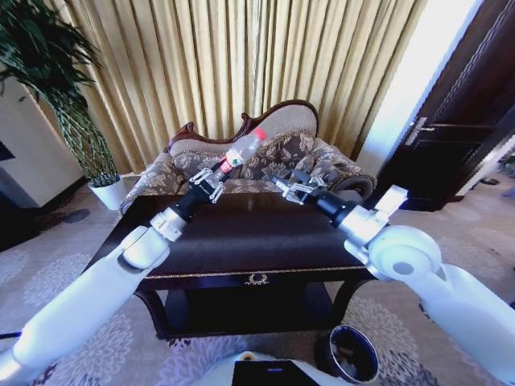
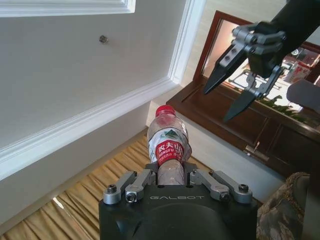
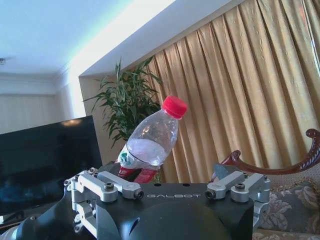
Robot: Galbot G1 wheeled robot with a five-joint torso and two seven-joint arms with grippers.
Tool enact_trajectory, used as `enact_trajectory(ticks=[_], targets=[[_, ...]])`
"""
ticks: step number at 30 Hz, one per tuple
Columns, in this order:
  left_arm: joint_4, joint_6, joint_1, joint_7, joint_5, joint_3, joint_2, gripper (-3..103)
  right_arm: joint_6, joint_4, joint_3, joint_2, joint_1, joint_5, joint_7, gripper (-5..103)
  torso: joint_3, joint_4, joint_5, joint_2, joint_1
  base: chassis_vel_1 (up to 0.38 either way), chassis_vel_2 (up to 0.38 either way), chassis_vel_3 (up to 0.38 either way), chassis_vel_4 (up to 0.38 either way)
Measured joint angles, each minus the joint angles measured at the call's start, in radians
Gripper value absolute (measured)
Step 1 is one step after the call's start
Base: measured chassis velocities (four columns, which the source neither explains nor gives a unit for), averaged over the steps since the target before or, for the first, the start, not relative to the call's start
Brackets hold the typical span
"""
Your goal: Move to the front of the table and place the trash on the table into the trash bin.
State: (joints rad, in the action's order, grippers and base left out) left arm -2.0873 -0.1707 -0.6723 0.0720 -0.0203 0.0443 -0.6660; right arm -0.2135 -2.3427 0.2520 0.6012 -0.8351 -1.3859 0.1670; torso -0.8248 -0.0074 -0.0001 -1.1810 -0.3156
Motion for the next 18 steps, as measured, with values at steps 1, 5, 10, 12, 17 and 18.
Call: enact_trajectory(ticks=[1, 5, 10, 12, 17, 18], targets=[[-0.004, 0.001, 0.024, -0.001, 0.000, 0.024, 0.005, 24, -0.001, 0.010, -0.012, 0.007, 0.016, 0.000, 0.000, 100, 0.000, 0.0002, 0.0001, 0.000, 0.000, 0.000, 0.000, 0.000, 0.000], [-0.009, 0.021, 0.071, -0.001, -0.010, 0.079, 0.008, 24, -0.002, 0.041, -0.031, 0.025, 0.043, -0.002, -0.004, 100, 0.000, -0.0002, 0.0001, 0.000, 0.000, 0.000, 0.000, 0.000, 0.000], [-0.009, 0.027, 0.079, -0.001, -0.017, 0.101, 0.009, 24, -0.002, 0.057, -0.038, 0.035, 0.055, -0.004, -0.014, 100, 0.000, 0.0000, 0.0001, 0.000, 0.000, 0.000, 0.000, 0.000, 0.000], [-0.008, 0.028, 0.079, -0.001, -0.019, 0.105, 0.010, 24, -0.002, 0.058, -0.038, 0.039, 0.058, -0.006, -0.016, 100, 0.000, 0.0000, 0.0001, 0.000, 0.000, 0.000, 0.000, 0.000, 0.000], [-0.005, 0.033, 0.091, -0.001, -0.022, 0.133, 0.004, 24, -0.002, 0.058, -0.056, 0.044, 0.078, -0.010, -0.017, 100, 0.000, 0.0000, 0.0000, 0.000, 0.000, 0.000, 0.000, 0.000, 0.000], [-0.005, 0.033, 0.091, -0.001, -0.022, 0.133, 0.004, 24, -0.002, 0.058, -0.056, 0.044, 0.078, -0.010, -0.017, 100, 0.000, 0.0000, 0.0000, 0.000, 0.000, 0.000, 0.000, 0.000, 0.000]])
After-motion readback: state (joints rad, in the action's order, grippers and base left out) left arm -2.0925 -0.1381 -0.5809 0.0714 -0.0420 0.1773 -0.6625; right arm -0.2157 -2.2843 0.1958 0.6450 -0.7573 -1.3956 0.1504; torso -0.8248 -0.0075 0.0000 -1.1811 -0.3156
